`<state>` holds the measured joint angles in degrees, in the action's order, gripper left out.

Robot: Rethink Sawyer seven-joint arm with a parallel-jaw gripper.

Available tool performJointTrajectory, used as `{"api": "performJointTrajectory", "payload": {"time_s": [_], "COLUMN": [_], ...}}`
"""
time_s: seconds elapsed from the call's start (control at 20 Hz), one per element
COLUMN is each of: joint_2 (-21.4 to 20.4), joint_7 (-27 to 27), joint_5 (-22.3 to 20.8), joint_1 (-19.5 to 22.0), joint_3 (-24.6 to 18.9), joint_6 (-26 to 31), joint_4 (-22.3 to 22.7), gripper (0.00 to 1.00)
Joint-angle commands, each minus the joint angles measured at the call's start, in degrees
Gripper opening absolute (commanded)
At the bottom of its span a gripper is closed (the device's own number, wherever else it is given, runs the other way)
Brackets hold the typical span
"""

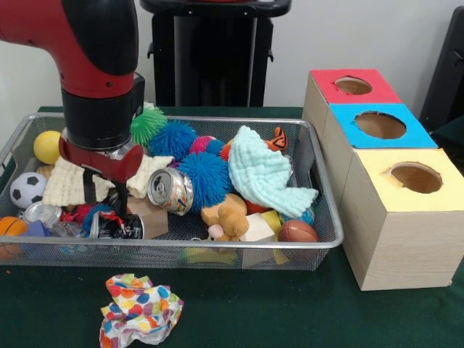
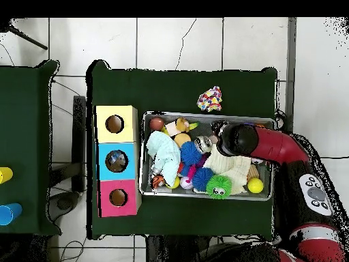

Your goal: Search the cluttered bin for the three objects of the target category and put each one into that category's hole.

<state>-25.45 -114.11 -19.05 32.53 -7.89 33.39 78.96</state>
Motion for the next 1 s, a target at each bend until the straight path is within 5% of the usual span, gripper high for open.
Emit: {"api": "performJointTrajectory", "payload": {"time_s": [0.05, 0.65, 1.0], "joint_2": [-0.5, -2.0, 0.7], "joint_7": [9.8, 11.4, 10.0], "joint_5": [-3.2, -3.3, -5.5], "joint_1": [1.8, 4.2, 4.6], "joint_3": [-6.5, -8.8, -8.6], "joint_6": [0.1, 2.5, -1.5], "joint_4": [0.6, 1.2, 1.4], "gripper": [1.00, 1.00, 1.00]}}
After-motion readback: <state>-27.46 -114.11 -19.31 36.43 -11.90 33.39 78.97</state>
